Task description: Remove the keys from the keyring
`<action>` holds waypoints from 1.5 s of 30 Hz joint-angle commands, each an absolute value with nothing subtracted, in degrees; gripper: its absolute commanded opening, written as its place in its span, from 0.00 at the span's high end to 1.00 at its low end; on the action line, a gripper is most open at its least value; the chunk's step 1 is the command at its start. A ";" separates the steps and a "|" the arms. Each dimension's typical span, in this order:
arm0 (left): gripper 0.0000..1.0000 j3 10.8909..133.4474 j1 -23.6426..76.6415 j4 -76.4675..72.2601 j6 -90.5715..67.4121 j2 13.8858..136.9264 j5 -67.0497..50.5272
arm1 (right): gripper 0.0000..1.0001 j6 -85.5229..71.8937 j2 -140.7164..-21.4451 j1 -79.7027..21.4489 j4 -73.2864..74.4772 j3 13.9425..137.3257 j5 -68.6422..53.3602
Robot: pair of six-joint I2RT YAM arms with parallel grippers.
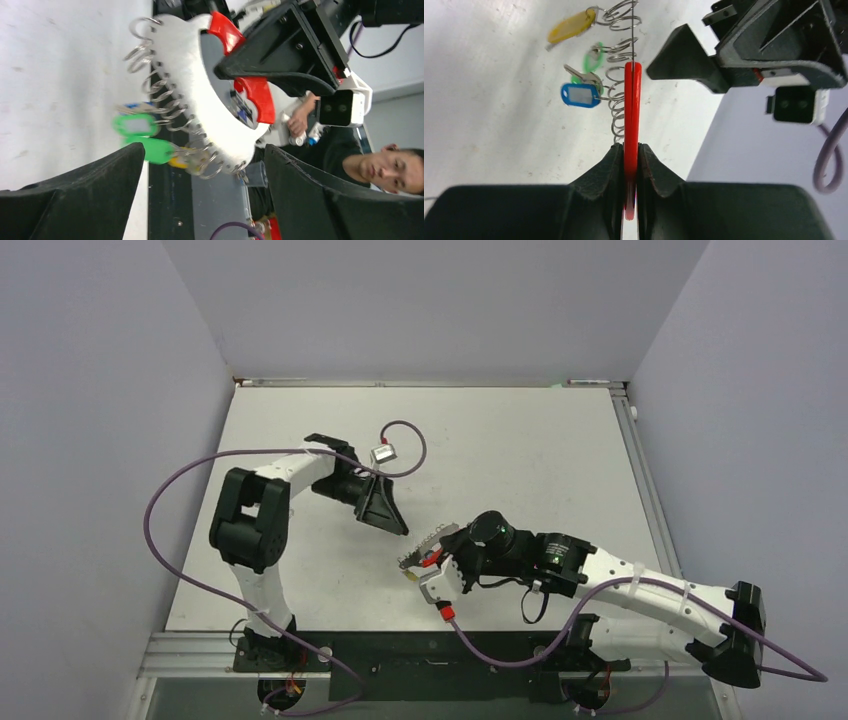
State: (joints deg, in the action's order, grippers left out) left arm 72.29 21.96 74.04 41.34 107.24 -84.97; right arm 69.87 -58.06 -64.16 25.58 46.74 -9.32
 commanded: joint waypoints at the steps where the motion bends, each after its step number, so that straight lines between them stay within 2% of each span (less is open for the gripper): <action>1: 0.10 75.59 12.34 91.93 61.68 109.46 -89.05 | 0.95 57.88 -62.12 -64.66 39.63 57.66 -12.98; 2: 0.01 74.93 10.30 91.93 62.52 109.16 -89.74 | 0.95 56.06 -63.44 -64.66 42.73 59.45 -14.51; 5: 0.04 73.91 5.50 92.01 63.45 108.28 -90.59 | 0.95 50.33 -67.03 -64.68 49.62 63.31 -19.43; 9: 0.04 73.97 1.70 91.98 60.99 107.69 -90.37 | 0.95 44.99 -68.27 -64.69 51.41 63.55 -23.28; 13: 0.04 72.17 -2.15 81.00 44.92 108.76 -91.29 | 0.95 42.65 -68.26 -64.03 50.55 62.85 -24.25; 16: 0.04 69.73 -1.93 73.48 35.37 107.37 -92.71 | 0.95 41.54 -68.02 -62.68 49.93 62.31 -25.14; 20: 0.04 70.67 -0.66 76.35 34.44 102.08 -92.81 | 0.95 41.19 -67.73 -61.33 48.95 61.30 -25.30; 25: 0.04 73.50 4.51 78.86 31.39 101.72 -90.86 | 0.95 40.13 -68.19 -60.44 47.64 61.00 -25.59; 27: 0.04 74.88 5.08 76.99 24.86 103.72 -87.19 | 0.95 40.00 -68.45 -60.24 47.88 61.19 -25.44; 28: 0.04 74.38 5.16 71.33 16.32 103.67 -83.34 | 0.95 40.07 -68.41 -60.08 47.85 61.24 -25.35; 30: 0.04 66.95 5.24 45.64 -13.49 96.90 -69.99 | 0.95 40.10 -68.43 -59.72 47.73 61.06 -25.31; 32: 0.04 57.85 6.14 30.77 -26.39 87.96 -58.37 | 0.95 40.01 -68.46 -59.46 47.28 60.87 -25.30; 40: 0.04 61.92 15.13 37.81 -10.49 75.66 -30.66 | 0.95 36.95 -69.01 -60.18 48.80 61.00 -29.58; 45: 0.04 58.73 14.99 37.08 -7.85 69.98 -27.57 | 0.95 38.92 -71.25 -63.42 56.42 63.00 -35.73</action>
